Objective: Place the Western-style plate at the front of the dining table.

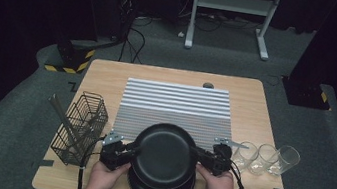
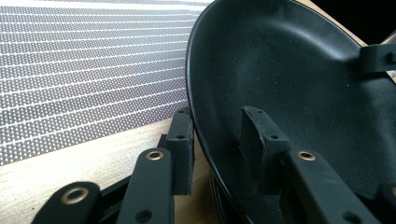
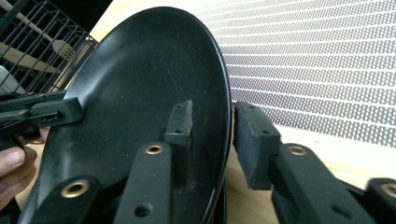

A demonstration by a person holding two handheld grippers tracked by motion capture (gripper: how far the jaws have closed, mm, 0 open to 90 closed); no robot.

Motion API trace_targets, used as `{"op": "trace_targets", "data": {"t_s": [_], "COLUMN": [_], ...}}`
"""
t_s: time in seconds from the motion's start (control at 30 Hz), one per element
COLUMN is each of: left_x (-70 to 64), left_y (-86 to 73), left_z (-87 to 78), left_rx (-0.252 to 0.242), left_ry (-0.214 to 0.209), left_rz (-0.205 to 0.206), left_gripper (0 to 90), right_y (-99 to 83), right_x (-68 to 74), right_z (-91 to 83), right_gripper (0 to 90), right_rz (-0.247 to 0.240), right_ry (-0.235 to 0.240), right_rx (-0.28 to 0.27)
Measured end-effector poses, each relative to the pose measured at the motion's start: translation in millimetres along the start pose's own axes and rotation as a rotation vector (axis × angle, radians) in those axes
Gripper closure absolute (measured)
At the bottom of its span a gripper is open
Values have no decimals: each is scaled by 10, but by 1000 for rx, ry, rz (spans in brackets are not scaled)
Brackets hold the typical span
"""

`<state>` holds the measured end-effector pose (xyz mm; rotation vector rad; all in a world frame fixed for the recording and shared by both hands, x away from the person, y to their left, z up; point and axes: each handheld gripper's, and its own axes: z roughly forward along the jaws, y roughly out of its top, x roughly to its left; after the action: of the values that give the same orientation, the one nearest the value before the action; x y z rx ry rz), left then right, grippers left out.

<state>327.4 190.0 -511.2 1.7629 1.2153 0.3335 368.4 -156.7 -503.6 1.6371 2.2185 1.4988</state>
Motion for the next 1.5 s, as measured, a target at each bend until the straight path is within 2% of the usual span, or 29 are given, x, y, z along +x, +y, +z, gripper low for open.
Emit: {"op": "trace_targets", "data": {"t_s": [0.17, 0.5, 0.73, 0.9, 1.07, 1.17, 1.37, 1.5], "left_x": [0, 1, -8, -14, 3, -3, -54, -45], "left_y": [0, -1, 0, -3, -53, -90, -132, -146], "left_z": [0, 0, -1, -15, -70, -127, -144, -122], "left_rx": [0, -2, -2, 8, 32, 35, 53, 64], "left_ry": [0, 0, 5, 16, 1, -23, -32, -50], "left_rz": [0, 1, -1, 1, -12, -22, -13, -31], "left_gripper": [655, 655, 655, 624, 543, 514, 476, 471], "right_y": [-64, -221, -251, -263, -270, -275, -283, -288], "right_x": [63, 100, 152, 156, 164, 163, 164, 162], "right_z": [-75, -37, -30, -28, -24, -23, -24, -25], "right_gripper": [602, 628, 660, 660, 660, 660, 660, 660], "right_rz": [-10, -37, -72, -73, -76, -79, -84, -85], "right_ry": [-19, -39, -59, -61, -63, -62, -63, -60], "right_rx": [20, 59, 43, 36, 33, 30, 23, 20]}}
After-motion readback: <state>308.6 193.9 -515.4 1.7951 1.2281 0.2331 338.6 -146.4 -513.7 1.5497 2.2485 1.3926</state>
